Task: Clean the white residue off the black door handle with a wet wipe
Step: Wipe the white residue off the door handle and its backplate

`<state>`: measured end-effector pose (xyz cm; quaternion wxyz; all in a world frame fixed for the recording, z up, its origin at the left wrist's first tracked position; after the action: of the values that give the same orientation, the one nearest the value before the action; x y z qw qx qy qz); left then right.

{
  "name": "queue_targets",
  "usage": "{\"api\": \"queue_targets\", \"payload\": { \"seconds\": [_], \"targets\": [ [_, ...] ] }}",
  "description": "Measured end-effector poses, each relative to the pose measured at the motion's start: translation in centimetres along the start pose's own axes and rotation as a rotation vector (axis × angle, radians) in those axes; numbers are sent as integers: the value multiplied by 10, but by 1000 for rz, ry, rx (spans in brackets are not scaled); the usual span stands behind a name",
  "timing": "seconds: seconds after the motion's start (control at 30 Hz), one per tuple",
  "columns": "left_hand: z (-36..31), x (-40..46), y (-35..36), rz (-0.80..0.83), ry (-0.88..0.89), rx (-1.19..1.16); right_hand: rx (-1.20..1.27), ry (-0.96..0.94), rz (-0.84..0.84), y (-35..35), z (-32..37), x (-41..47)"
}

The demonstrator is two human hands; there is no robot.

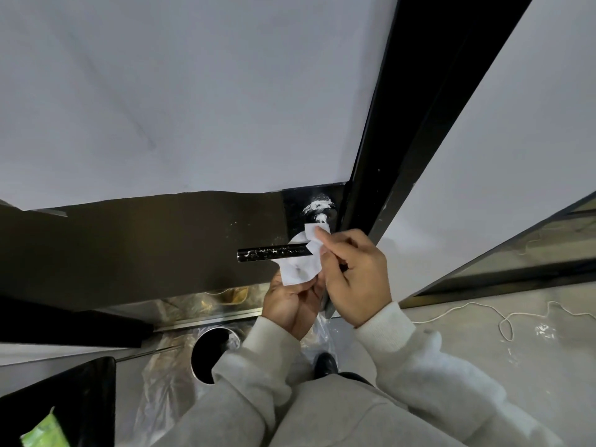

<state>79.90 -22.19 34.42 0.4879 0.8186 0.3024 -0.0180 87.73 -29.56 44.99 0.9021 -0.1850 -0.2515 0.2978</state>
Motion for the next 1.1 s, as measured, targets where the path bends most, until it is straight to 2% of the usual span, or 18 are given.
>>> {"api": "queue_targets", "payload": {
  "seconds": [0.1, 0.2, 0.4, 0.53, 0.6, 0.77, 0.83, 0.93, 1.1],
  "targets": [
    [-5, -4, 0, 52, 20, -4, -150, -120, 73, -1, 10, 6],
    [-8, -4, 3, 66, 33, -87, -133, -197, 100, -8, 10, 6],
    [-14, -5, 4, 39, 46, -120, -196, -211, 163, 4, 14, 14],
    [-4, 1, -4, -46, -42, -112, -91, -238, 108, -13, 13, 5],
    [1, 2, 0, -48, -70, -105, -38, -203, 55, -20, 8, 3],
    [3, 6, 7, -32, -58, -112, 139, 95, -39, -9, -30, -3],
    [1, 9, 8, -33, -51, -93, 186, 147, -72, -5, -31, -10],
    [-2, 12, 16, -16, -31, 5, 112, 64, -94, -9, -12, -9],
    [-3, 8, 24, 20, -23, 12, -144, -108, 33, 1, 9, 3]
  ]
}}
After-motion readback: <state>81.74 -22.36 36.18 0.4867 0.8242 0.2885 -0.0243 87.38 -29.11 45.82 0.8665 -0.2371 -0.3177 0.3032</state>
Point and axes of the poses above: each hand's wrist, its own x-axis towards the middle knuckle, its own y-axis out of the palm, z = x × y, the point moved 9 cm from there along x, towards the middle knuckle, and after that the axes turned 6 degrees about z, right-handed, at the moved point
